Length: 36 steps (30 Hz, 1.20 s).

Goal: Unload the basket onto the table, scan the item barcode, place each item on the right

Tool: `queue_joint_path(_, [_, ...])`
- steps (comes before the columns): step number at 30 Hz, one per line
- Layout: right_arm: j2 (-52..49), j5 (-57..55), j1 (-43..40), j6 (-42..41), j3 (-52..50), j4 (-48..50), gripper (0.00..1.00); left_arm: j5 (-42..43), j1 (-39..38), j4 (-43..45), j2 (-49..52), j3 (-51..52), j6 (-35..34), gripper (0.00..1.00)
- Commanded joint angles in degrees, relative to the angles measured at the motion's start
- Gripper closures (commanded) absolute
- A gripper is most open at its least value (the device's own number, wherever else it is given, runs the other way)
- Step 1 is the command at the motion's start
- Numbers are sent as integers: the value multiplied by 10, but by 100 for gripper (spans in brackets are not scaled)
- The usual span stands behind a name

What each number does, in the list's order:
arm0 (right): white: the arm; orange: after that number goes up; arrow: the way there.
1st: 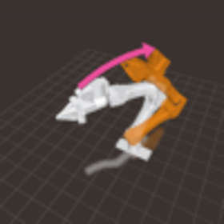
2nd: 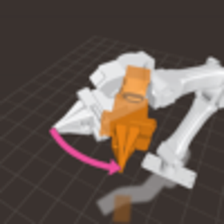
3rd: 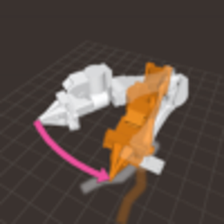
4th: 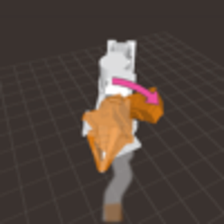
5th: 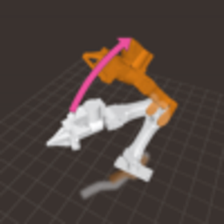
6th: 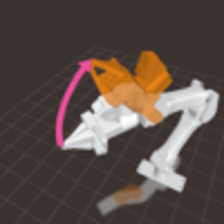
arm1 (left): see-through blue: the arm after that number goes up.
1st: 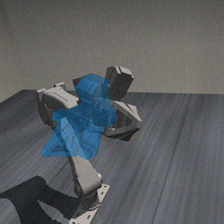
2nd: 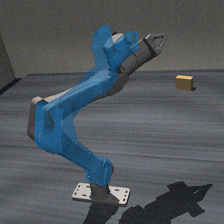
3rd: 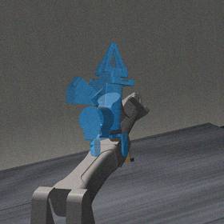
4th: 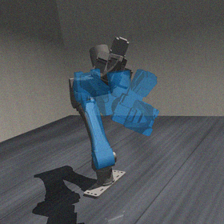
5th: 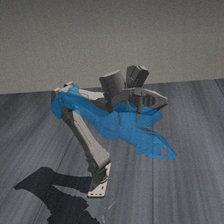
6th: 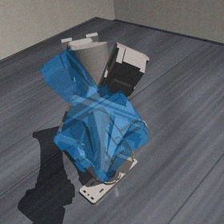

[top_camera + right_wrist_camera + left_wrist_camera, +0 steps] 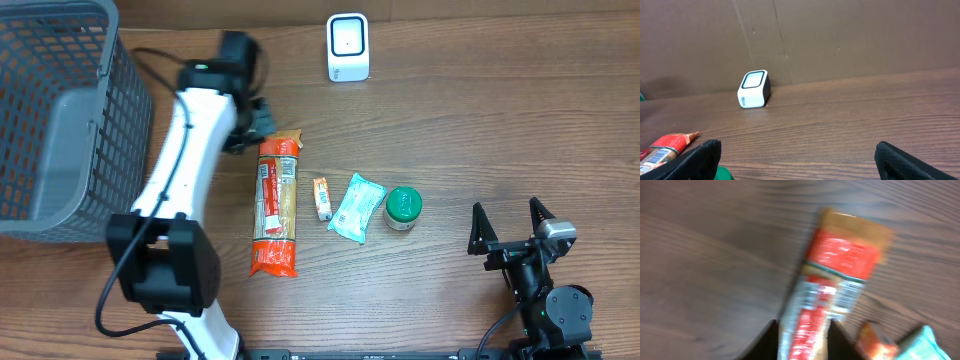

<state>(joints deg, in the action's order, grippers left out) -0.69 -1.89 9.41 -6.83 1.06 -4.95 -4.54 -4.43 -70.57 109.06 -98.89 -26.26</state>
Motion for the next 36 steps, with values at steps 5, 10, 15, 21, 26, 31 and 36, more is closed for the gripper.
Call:
queue_joint_path(5, [5, -1, -2, 3, -6, 3, 0, 12, 79, -21, -11, 5, 5, 57])
queue_joint_path(10, [5, -1, -2, 3, -6, 3, 0, 16, 85, -28, -11, 13, 5, 0])
queue_joint_path(15, [5, -1, -2, 3, -6, 3, 0, 15, 85, -24, -11, 13, 5, 0])
queue_joint_path(21, [3, 20, -2, -42, -6, 1, 0, 15, 85, -24, -11, 13, 5, 0])
queue_joint_path(26, [2, 39, -2, -78, -3, -3, 0, 15, 85, -24, -11, 13, 5, 0])
queue_joint_path(31, [0, 32, -2, -114, 85, -108, 0, 15, 85, -24, -11, 13, 5, 0])
queue_joint_path(36, [-52, -6, -2, -115, 263, -242, 0, 15, 85, -24, -11, 13, 5, 0])
